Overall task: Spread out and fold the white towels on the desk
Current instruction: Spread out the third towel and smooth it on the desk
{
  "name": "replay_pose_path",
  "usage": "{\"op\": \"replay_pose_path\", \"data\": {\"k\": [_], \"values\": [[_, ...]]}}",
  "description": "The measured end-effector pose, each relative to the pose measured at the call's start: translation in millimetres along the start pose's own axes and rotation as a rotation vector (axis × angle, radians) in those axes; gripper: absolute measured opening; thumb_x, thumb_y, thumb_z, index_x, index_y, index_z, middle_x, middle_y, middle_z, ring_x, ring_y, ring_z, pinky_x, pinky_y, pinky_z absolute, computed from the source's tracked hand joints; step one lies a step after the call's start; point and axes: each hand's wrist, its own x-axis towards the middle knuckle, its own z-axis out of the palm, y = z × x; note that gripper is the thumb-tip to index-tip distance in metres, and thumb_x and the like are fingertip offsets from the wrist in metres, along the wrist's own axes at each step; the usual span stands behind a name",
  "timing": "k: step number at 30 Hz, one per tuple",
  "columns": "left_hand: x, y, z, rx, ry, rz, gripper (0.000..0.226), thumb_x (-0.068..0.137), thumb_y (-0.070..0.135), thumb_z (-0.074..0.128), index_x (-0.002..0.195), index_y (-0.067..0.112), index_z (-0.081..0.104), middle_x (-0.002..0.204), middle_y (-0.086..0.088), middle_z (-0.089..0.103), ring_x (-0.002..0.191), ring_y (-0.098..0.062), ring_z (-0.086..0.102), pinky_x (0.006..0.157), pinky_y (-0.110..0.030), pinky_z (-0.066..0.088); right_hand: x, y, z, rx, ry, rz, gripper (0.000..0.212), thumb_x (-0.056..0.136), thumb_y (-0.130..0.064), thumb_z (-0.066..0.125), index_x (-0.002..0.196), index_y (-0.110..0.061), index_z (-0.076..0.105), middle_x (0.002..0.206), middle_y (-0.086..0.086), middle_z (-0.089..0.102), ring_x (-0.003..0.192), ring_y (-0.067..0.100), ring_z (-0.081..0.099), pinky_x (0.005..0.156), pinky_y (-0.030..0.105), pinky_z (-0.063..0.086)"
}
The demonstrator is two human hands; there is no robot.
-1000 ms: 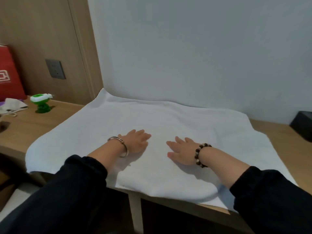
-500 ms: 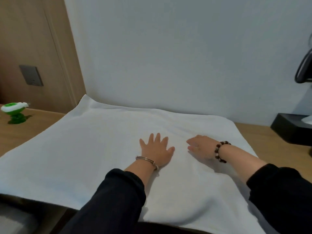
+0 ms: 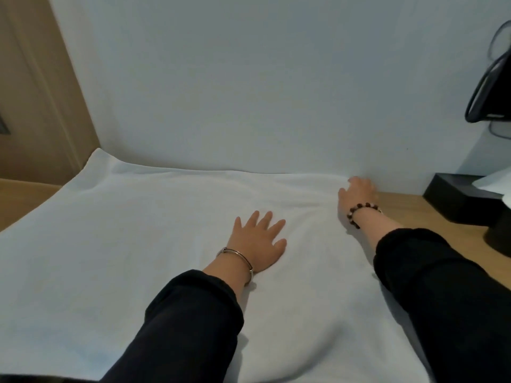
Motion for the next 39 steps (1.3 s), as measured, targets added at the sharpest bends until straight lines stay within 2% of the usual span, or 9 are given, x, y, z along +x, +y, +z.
{"op": "replay_pose_path", "data": {"k": [3, 6, 13, 17, 20, 24, 27, 34, 39], "values": [[-0.3, 0.0, 0.1, 0.03, -0.047, 0.011, 0.057, 0.093, 0.057, 0.011, 0.147, 0.043, -0.003, 0.158, 0.01, -0.007, 0.146, -0.022, -0.008, 0.114, -0.054, -0.001, 20.5, 9.8, -4.2, 0.288, -0.103, 0.367, 0.066, 0.095, -0.044, 0.046, 0.141, -0.002, 0.027, 0.146, 0.019, 0.032, 0.132, 0.036, 0.031, 0.107, 0.044, 0.031], [0.0, 0.2, -0.1, 0.027, -0.064, 0.028, 0.058, 0.092, 0.059, 0.012, 0.146, 0.045, -0.004, 0.158, 0.012, -0.009, 0.145, -0.021, -0.01, 0.113, -0.054, -0.002, 36.2, 14.8, -7.5, 0.444, -0.12, 0.456, 0.068, 0.094, -0.047, 0.047, 0.14, 0.001, 0.031, 0.144, 0.017, 0.039, 0.129, 0.034, 0.039, 0.104, 0.036, 0.033], [-1.6, -0.2, 1.2, 0.022, -0.058, 0.044, 0.058, 0.091, 0.059, 0.012, 0.146, 0.047, -0.004, 0.158, 0.013, -0.008, 0.145, -0.021, -0.01, 0.113, -0.055, -0.001, 44.9, 20.0, -21.1, 0.514, 0.25, 0.121, 0.022, 0.09, -0.022, 0.055, 0.088, -0.002, 0.065, 0.089, 0.02, 0.063, 0.083, 0.028, 0.057, 0.069, 0.03, 0.039], [-2.7, 2.3, 0.9, 0.011, -0.058, 0.1, 0.058, 0.091, 0.059, 0.014, 0.145, 0.048, -0.002, 0.158, 0.014, -0.008, 0.145, -0.019, -0.01, 0.113, -0.054, -0.002, 34.3, 37.9, -19.4, 0.28, 0.45, 0.213, 0.02, 0.091, -0.008, 0.051, 0.111, -0.007, 0.056, 0.114, 0.018, 0.059, 0.107, 0.035, 0.051, 0.095, 0.045, 0.039], [-4.2, 4.0, -0.1, 0.008, -0.058, 0.102, 0.057, 0.092, 0.059, 0.015, 0.146, 0.047, -0.001, 0.158, 0.014, -0.007, 0.145, -0.018, -0.009, 0.114, -0.054, -0.002, 21.3, 18.7, -17.3, 0.117, 0.459, 0.061, 0.055, 0.079, 0.006, 0.05, 0.131, -0.011, 0.043, 0.134, 0.016, 0.043, 0.124, 0.035, 0.036, 0.103, 0.046, 0.028], [-5.0, 5.4, -2.5, 0.007, -0.067, 0.084, 0.058, 0.092, 0.058, 0.015, 0.146, 0.045, -0.001, 0.158, 0.013, -0.007, 0.145, -0.018, -0.009, 0.114, -0.054, -0.002, -16.9, -25.8, 20.2, -0.18, 0.008, -0.366, 0.047, 0.092, -0.031, 0.042, 0.138, -0.02, 0.037, 0.147, 0.013, 0.03, 0.133, 0.033, 0.029, 0.108, 0.051, 0.024], [-4.9, 7.8, -3.0, 0.003, -0.075, 0.056, 0.059, 0.092, 0.06, 0.014, 0.147, 0.043, -0.001, 0.158, 0.013, -0.007, 0.145, -0.018, -0.01, 0.113, -0.055, -0.003, -27.7, -8.8, 45.0, -0.291, -0.376, -0.401, 0.058, 0.096, -0.056, 0.018, 0.149, -0.033, 0.014, 0.16, -0.003, 0.004, 0.146, 0.021, 0.006, 0.113, 0.054, 0.006], [5.8, 17.6, -2.5, -0.011, -0.092, -0.026, 0.054, 0.096, 0.051, 0.009, 0.147, 0.041, -0.003, 0.158, 0.012, -0.009, 0.145, -0.019, -0.012, 0.113, -0.057, -0.003, -3.4, -7.3, 0.2, -0.48, -0.405, -0.279, 0.059, 0.099, -0.048, 0.021, 0.151, -0.023, 0.01, 0.159, 0.004, 0.005, 0.144, 0.027, 0.014, 0.114, 0.052, 0.016], [24.2, 21.2, -11.5, -0.026, -0.126, -0.063, 0.052, 0.098, 0.043, 0.009, 0.148, 0.04, -0.004, 0.158, 0.012, -0.01, 0.145, -0.02, -0.011, 0.113, -0.056, -0.003, -40.4, -30.0, -20.6, -0.47, -0.576, -0.244, 0.05, 0.099, -0.036, 0.029, 0.141, -0.01, 0.035, 0.142, 0.014, 0.043, 0.12, 0.032, 0.052, 0.087, 0.033, 0.045]]}}
